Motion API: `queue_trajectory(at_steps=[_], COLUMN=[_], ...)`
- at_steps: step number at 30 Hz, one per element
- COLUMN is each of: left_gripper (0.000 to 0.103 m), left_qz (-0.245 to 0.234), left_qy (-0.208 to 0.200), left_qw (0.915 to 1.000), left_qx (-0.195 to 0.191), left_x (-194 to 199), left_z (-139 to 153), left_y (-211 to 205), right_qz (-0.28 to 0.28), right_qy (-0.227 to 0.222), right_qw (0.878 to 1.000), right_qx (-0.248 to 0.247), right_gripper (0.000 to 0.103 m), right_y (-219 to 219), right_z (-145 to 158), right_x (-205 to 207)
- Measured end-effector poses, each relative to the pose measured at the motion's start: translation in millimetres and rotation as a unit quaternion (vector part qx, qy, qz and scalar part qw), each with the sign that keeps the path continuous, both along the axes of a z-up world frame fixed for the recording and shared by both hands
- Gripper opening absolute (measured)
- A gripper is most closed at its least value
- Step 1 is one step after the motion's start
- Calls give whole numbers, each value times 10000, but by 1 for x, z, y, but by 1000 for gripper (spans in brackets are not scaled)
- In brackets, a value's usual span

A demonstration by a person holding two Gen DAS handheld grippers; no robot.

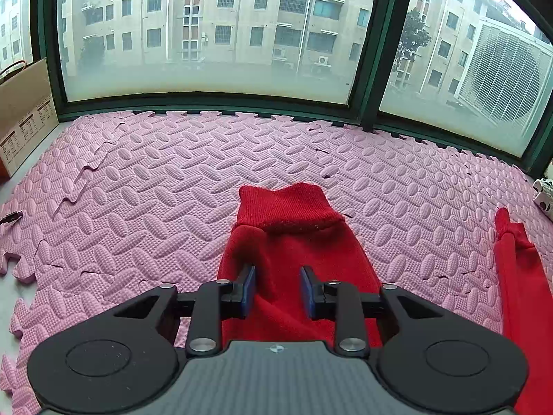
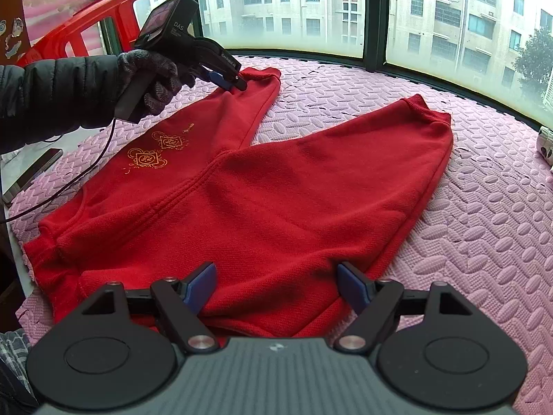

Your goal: Fold clothes

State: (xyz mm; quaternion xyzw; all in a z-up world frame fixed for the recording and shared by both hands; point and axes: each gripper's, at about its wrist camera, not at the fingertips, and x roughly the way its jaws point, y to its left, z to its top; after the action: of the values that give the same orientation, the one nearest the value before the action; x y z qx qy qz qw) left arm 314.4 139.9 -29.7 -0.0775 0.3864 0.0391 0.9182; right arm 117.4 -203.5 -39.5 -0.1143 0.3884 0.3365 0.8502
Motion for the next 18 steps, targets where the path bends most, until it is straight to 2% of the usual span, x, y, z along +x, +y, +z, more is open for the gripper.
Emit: queue_trajectory(at_steps=[2, 7, 11, 14, 17, 18], left_gripper=[31, 31, 31, 31, 32, 37], left_qz=[38, 299, 309, 212, -70, -189], left_qy=[-8, -14, -14, -22, -67, -90], left_qw=[10000, 9987, 9975, 9981, 9996, 9997], left_qx=[-9, -415, -636, -571, -268, -145], left_x=[7, 21, 21, 10, -11, -20], left_z=[-1, -3, 1, 9, 23, 28], left_y=[1, 13, 16, 14, 2, -3], right_qz=[11, 28, 38, 37, -15, -28], right_qy=[6, 34, 53, 94, 195, 186], right_qw=[10000, 10000, 10000, 9999, 9997, 9997], right_qx=[-6, -13, -23, 4, 140, 151], right_gripper=[79, 80, 80, 80, 80, 80], right_y=[1, 1, 1, 0, -3, -5], right_z=[0, -1, 0, 4, 9, 12], right_x=[1, 3, 3, 5, 9, 11])
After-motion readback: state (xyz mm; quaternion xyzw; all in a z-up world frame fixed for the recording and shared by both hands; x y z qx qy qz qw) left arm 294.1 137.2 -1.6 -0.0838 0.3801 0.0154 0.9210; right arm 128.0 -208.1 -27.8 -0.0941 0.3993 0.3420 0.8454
